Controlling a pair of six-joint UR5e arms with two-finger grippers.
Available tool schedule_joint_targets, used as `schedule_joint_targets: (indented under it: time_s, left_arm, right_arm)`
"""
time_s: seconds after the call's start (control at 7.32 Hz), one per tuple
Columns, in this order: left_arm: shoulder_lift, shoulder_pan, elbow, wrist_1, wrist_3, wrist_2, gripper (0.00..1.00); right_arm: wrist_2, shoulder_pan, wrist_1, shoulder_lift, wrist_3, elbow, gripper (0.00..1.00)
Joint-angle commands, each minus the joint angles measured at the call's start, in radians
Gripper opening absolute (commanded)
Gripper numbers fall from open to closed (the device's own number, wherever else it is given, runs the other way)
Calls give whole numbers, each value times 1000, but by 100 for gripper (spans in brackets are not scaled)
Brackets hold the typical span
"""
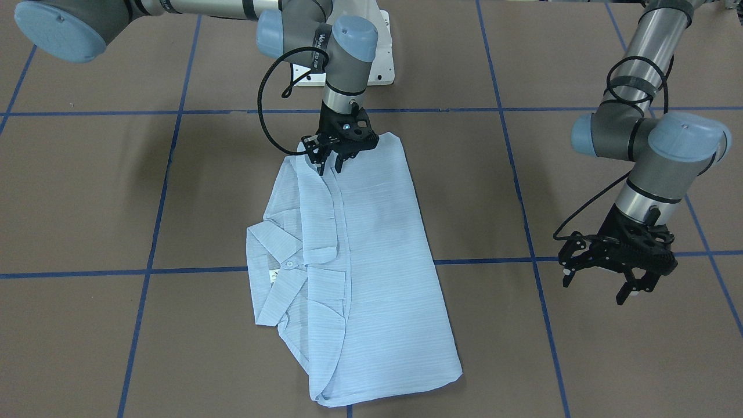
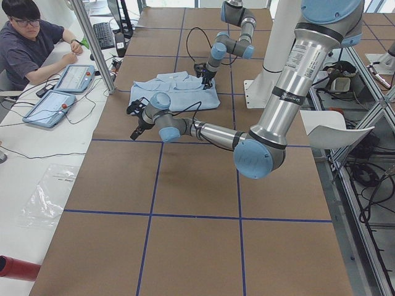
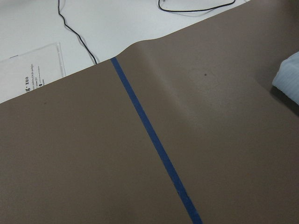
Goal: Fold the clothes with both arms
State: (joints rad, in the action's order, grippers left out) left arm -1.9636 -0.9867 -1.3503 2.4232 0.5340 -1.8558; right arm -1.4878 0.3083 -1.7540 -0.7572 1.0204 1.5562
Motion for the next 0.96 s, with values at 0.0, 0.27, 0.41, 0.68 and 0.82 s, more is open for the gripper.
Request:
schedule_joint_targets:
  time_s: [0.0,0.27,0.41,0.68,0.82]
  left_arm:
    - [0,0,2,0,0,1,100]
    - [0,0,2,0,0,1,100]
    - [0,0,2,0,1,1,100]
    - [0,0,2,-1,1,1,100]
    - [0,2,2,0,1,1,100]
  right_arm:
    - [-6,-1,1,1,4,-10,54]
    - [-6,-2,1,-2,-9,-19,26]
    - [-6,-2,1,-2,-10,-22,23]
    - [-5,0,1,-4,-7,-21,0]
    - [-3,11,1,-11,-2,-16,0]
